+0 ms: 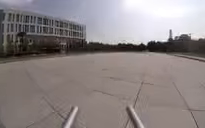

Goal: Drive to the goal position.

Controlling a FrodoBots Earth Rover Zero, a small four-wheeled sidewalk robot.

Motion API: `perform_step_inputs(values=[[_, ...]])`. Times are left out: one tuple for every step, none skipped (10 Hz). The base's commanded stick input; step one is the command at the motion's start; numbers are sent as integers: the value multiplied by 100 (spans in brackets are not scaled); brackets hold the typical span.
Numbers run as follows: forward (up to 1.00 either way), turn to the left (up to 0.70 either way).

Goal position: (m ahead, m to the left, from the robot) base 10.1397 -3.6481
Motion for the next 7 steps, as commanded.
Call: perform_step_inputs(values=[[85, 1], [85, 1], [85, 1], [85, 1], [85, 1], [85, 1], [85, 1]])
